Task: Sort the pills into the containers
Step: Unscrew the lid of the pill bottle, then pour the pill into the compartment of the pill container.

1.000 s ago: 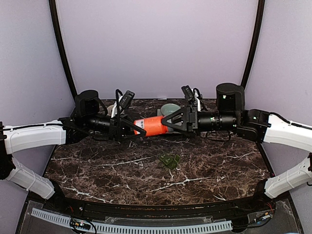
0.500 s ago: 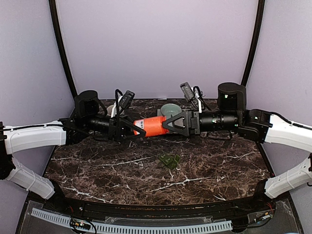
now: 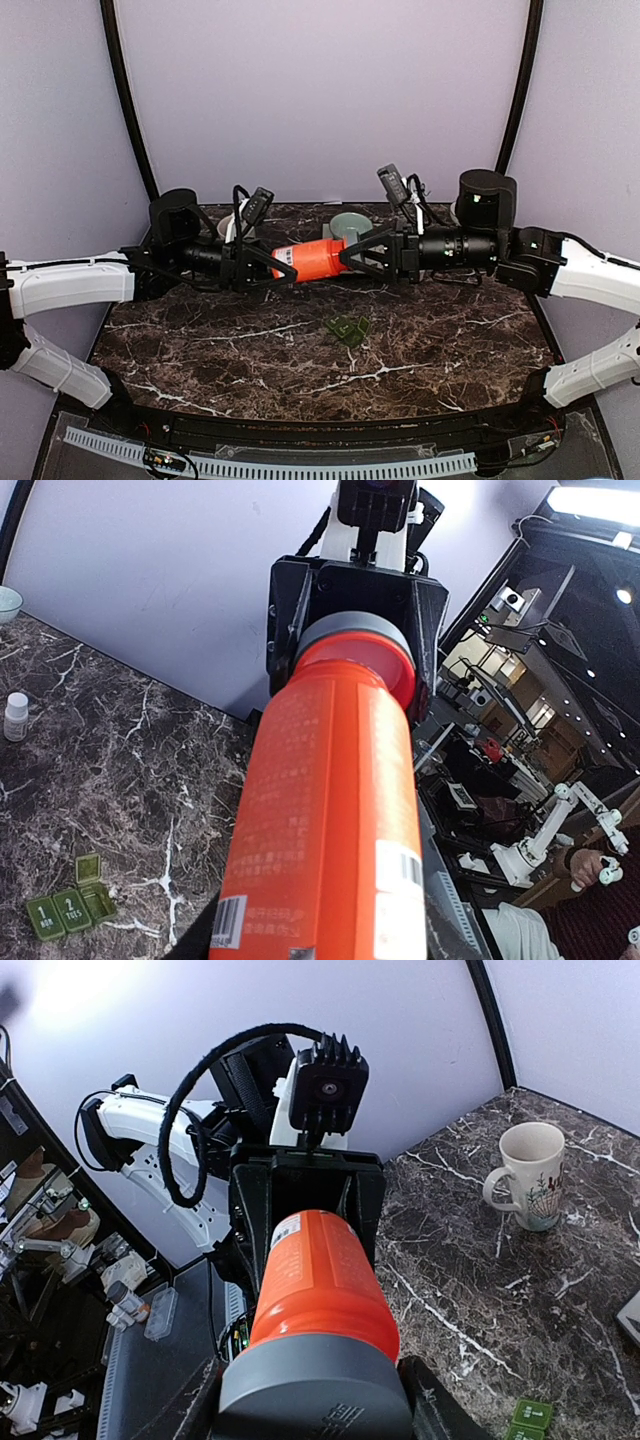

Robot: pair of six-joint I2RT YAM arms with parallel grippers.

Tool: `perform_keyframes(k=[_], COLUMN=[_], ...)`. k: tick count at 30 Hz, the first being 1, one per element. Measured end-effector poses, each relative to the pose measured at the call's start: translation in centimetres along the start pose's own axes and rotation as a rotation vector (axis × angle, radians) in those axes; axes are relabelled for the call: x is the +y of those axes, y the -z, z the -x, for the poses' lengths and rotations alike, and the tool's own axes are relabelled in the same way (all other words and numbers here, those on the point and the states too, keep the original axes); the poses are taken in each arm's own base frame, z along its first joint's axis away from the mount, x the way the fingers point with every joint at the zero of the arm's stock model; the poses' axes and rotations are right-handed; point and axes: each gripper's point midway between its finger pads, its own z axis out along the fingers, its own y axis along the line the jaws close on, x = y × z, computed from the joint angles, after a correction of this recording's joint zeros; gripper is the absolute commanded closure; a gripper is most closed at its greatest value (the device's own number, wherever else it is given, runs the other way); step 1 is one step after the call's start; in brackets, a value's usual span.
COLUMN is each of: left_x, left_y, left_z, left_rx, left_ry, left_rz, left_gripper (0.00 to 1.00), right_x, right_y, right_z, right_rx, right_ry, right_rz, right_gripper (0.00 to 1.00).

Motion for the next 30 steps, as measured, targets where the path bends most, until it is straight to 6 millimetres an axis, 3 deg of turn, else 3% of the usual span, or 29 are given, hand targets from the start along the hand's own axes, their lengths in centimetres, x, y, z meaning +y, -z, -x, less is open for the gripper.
perform_keyframes(k=[8,18,24,30], left_x=[0.1,1.4,2.8,4.3], left_y=[0.2,0.7,1.2,0.8], left_z=[-0.7,-2.9,-5.2,-7.4], left_rx=[0.0,-0.023,-0.054,-0.069], left_ry=[0.018,0.047,0.081,0.109], left_rz=[0.008,0.046,0.084,0.11], left_gripper=[1.0,1.0,1.0,1.0], right_x=[-0.3,-1.3,-2.8,-5.0], right_y=[1.0,3.6,4.7,5.1], right_z=[0.9,1.4,0.5,-2.0], right_rx=[-0.055,-0.148,-0.182,-0.179], right_ry=[0.029,0.027,0.006,-0.036], right_rz=[-0.009,-0.087,-0.159,-0.236], right_gripper=[0.54,0.54,0.54,0.55])
